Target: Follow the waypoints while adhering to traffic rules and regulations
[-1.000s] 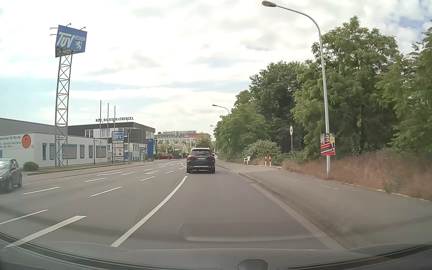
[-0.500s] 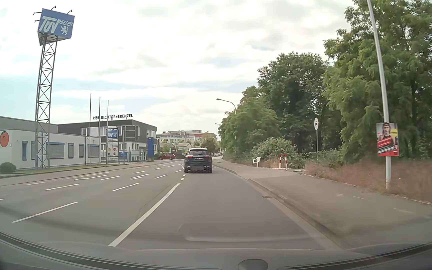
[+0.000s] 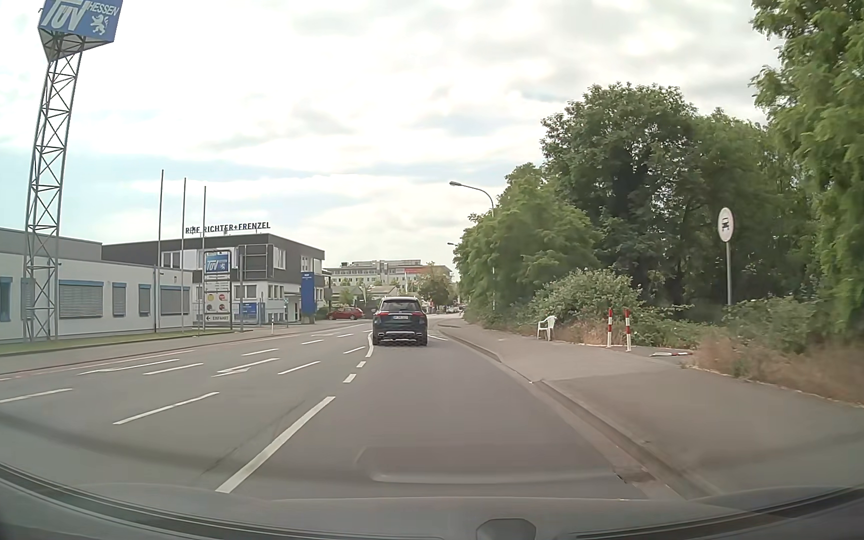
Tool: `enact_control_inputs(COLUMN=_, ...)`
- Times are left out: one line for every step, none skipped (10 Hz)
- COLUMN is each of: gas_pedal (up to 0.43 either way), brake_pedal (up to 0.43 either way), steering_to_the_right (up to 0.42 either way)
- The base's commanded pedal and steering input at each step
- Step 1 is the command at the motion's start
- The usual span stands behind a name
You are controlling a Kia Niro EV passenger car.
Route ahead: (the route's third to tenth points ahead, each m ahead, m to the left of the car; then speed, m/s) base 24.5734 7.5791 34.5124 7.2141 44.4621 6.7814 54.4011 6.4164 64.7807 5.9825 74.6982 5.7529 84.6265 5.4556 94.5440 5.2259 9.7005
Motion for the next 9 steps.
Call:
enact_control_inputs(gas_pedal=0.039, brake_pedal=0.024, steering_to_the_right=-0.029)
enact_control_inputs(gas_pedal=0.039, brake_pedal=0.024, steering_to_the_right=-0.029)
enact_control_inputs(gas_pedal=0.039, brake_pedal=0.024, steering_to_the_right=-0.029)
enact_control_inputs(gas_pedal=0.039, brake_pedal=0.024, steering_to_the_right=-0.028)
enact_control_inputs(gas_pedal=0.039, brake_pedal=0.024, steering_to_the_right=-0.028)
enact_control_inputs(gas_pedal=0.039, brake_pedal=0.024, steering_to_the_right=-0.027)
enact_control_inputs(gas_pedal=0.039, brake_pedal=0.024, steering_to_the_right=-0.026)
enact_control_inputs(gas_pedal=0.039, brake_pedal=0.024, steering_to_the_right=-0.026)
enact_control_inputs(gas_pedal=0.059, brake_pedal=0.018, steering_to_the_right=-0.026)
